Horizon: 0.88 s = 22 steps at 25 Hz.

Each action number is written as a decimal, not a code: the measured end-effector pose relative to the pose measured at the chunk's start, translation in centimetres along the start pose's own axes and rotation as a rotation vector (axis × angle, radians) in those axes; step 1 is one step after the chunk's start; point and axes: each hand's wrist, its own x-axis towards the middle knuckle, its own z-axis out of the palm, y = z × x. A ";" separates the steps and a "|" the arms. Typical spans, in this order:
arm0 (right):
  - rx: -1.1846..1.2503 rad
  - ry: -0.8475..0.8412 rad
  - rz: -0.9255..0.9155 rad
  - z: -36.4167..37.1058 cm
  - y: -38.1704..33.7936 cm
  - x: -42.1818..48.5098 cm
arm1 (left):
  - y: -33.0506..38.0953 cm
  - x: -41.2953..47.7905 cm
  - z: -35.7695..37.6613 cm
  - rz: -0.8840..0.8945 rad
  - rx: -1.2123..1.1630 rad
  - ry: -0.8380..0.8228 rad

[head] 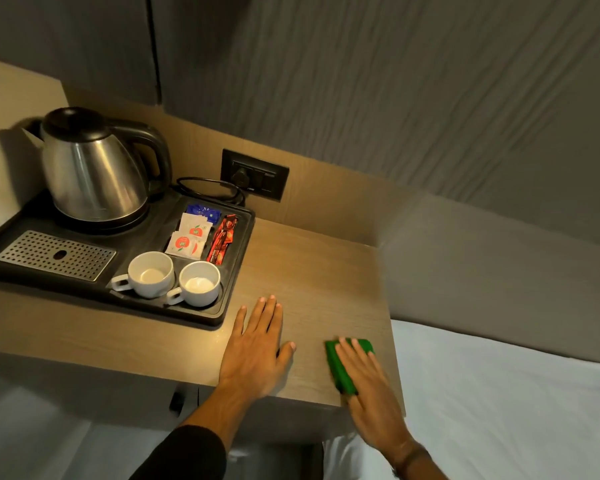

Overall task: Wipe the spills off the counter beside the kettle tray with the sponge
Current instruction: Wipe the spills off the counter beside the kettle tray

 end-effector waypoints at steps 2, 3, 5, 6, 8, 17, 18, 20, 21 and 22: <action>0.016 0.075 0.094 -1.9 1.1 2.8 | 0.3 -0.2 -0.8 -0.004 0.019 -0.013; 0.021 0.100 0.122 -3.7 0.7 4.4 | 0.9 -0.9 -1.6 -0.010 0.026 0.014; 0.036 0.118 0.218 -3.7 0.3 8.0 | 0.7 -1.1 -1.6 -0.033 -0.005 -0.004; 0.061 0.132 0.265 -3.1 0.3 8.8 | 0.6 -1.3 -1.5 -0.044 -0.006 -0.016; 0.106 0.137 0.278 -2.3 0.0 8.3 | 1.0 -3.2 -1.8 -0.049 0.016 -0.008; -0.164 -0.010 -0.473 3.7 -13.3 -6.3 | 3.4 -26.8 -4.2 -0.443 0.118 0.150; -0.162 -0.037 -0.535 4.6 -15.2 -8.2 | 3.7 -30.4 -4.0 -0.502 0.127 0.146; -0.131 -0.070 -0.592 6.1 -18.8 -11.8 | 4.2 -36.8 -3.2 -0.587 0.136 0.160; -0.112 -0.088 -0.629 6.8 -21.1 -14.0 | 4.3 -40.8 -2.9 -0.652 0.122 0.172; -0.091 -0.110 -0.674 7.6 -23.4 -16.3 | 4.5 -44.6 -2.6 -0.726 0.105 0.179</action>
